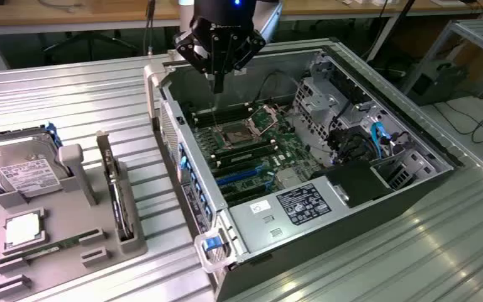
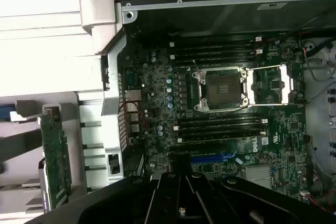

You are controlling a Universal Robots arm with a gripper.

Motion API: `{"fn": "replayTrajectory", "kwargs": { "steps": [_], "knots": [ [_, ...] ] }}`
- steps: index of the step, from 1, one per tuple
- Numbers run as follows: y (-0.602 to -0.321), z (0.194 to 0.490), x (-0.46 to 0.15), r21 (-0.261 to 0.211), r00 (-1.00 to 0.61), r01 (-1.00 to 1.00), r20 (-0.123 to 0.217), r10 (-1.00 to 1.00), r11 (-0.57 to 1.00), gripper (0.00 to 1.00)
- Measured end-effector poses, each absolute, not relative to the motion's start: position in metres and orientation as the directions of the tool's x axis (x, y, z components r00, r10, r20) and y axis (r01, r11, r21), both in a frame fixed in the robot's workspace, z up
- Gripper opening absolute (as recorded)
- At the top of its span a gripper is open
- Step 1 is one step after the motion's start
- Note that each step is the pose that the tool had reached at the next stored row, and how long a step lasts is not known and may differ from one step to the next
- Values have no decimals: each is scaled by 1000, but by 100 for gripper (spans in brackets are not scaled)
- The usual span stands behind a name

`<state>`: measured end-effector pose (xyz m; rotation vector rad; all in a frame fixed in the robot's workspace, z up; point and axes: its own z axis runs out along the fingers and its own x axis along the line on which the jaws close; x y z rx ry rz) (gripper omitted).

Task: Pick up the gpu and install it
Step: 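Reach for the gpu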

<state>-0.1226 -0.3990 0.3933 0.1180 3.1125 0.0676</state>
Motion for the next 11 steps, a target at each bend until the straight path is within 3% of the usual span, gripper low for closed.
{"fn": "replayTrajectory", "kwargs": {
  "steps": [11],
  "knots": [
    [-399, 393, -135, 44, -997, 75, -24, 76, 996, 11]
  ]
}}
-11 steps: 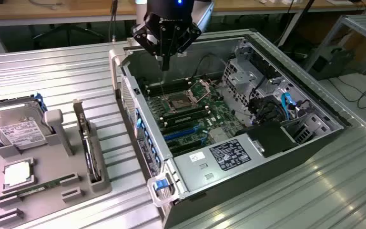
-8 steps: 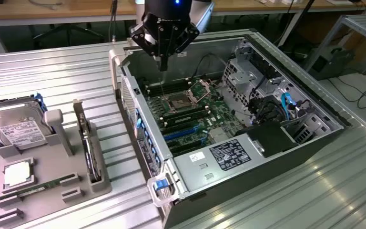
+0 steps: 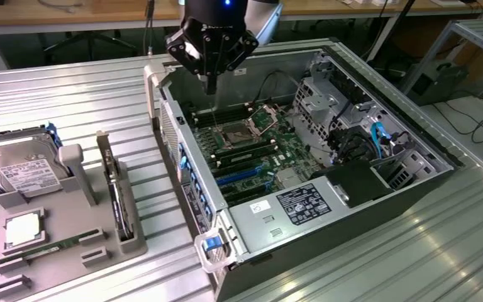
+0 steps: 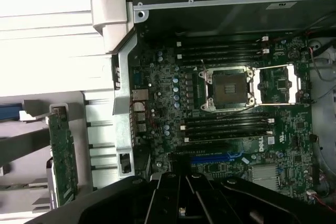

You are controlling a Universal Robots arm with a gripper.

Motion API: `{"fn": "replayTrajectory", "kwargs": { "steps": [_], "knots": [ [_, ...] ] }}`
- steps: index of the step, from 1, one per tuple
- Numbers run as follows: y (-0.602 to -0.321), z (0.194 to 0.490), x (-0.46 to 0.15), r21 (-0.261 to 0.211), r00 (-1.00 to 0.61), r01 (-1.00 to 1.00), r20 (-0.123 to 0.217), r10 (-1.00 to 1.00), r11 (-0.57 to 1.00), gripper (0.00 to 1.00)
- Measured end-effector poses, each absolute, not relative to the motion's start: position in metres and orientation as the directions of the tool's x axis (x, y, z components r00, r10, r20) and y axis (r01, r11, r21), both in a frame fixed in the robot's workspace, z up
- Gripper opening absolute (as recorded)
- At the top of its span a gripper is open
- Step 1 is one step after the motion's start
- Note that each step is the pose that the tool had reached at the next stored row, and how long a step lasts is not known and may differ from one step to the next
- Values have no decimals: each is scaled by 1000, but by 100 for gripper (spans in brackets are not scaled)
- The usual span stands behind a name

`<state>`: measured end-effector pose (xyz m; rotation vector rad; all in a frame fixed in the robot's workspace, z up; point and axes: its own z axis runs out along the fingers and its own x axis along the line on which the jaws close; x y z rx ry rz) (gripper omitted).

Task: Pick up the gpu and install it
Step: 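Reach for the gpu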

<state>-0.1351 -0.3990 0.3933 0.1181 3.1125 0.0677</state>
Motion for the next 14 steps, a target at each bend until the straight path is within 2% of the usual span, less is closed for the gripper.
{"fn": "replayTrajectory", "kwargs": {
  "steps": [14],
  "knots": [
    [-399, 393, -150, 44, -997, 75, -24, 76, 996, 11]
  ]
}}
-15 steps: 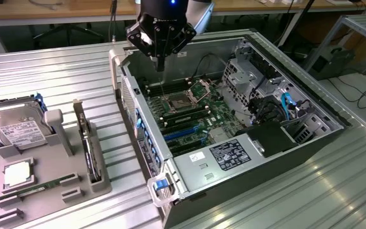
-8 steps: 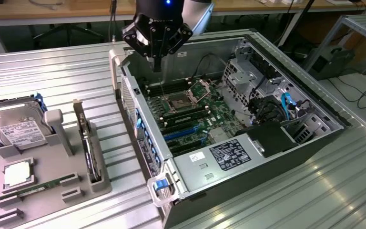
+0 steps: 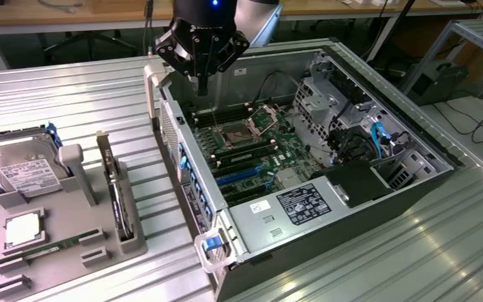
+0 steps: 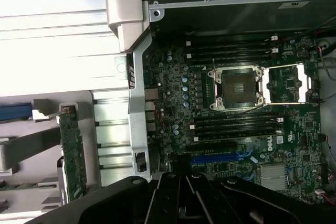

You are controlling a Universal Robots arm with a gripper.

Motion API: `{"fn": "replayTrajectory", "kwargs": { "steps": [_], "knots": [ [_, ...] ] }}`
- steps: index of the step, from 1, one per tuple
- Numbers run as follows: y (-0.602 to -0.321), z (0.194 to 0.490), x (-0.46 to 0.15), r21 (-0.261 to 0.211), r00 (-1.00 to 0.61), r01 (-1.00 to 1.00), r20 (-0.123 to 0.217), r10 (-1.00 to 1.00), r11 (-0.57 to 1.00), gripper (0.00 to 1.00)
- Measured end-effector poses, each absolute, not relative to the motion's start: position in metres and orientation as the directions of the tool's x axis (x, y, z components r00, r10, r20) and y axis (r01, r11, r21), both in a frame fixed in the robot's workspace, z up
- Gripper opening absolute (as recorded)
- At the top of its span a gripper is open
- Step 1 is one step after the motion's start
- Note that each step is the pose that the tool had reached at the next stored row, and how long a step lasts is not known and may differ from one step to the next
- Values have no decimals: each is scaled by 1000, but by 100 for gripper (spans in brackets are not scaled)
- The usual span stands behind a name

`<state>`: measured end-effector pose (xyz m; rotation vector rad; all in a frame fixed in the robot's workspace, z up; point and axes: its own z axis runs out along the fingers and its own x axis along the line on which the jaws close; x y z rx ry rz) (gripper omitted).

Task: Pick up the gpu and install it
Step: 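Reach for the gpu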

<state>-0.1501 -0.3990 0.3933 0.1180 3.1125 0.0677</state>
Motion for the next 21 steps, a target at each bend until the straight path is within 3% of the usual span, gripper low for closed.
{"fn": "replayTrajectory", "kwargs": {
  "steps": [21],
  "knots": [
    [-403, 393, -169, 44, -997, 75, -24, 76, 996, 11]
  ]
}}
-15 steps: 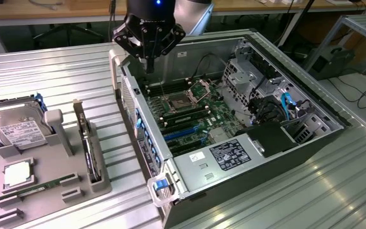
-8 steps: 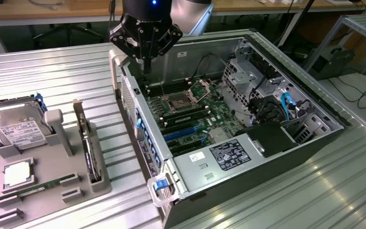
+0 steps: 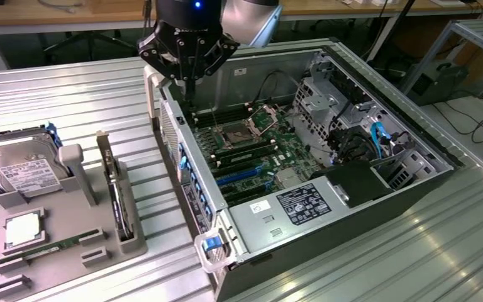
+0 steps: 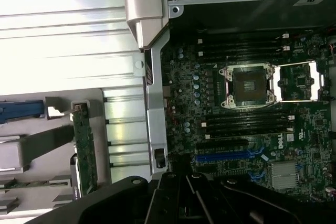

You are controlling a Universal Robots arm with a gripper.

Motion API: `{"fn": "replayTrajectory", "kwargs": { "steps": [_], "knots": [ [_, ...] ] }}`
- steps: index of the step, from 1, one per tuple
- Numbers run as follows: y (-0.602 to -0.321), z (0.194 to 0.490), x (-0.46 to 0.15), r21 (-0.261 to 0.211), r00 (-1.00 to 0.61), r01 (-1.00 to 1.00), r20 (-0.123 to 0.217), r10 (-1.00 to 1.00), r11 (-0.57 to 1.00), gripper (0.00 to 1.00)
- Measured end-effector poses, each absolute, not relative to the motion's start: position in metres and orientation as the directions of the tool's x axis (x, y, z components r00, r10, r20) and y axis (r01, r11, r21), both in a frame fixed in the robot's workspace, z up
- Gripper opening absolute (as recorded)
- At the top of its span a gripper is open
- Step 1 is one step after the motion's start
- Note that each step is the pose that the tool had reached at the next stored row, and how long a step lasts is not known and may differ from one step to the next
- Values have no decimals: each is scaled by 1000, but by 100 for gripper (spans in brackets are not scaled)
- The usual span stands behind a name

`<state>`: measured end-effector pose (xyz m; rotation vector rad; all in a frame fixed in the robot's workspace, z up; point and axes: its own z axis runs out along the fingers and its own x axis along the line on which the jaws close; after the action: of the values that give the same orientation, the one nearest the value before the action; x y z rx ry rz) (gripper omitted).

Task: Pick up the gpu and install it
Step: 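Reach for the gpu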

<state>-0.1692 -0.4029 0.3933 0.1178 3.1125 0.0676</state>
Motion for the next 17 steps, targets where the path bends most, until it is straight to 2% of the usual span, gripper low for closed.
{"fn": "replayTrajectory", "kwargs": {
  "steps": [17],
  "knots": [
    [-412, 393, -178, 44, -997, 74, -24, 75, 996, 11]
  ]
}}
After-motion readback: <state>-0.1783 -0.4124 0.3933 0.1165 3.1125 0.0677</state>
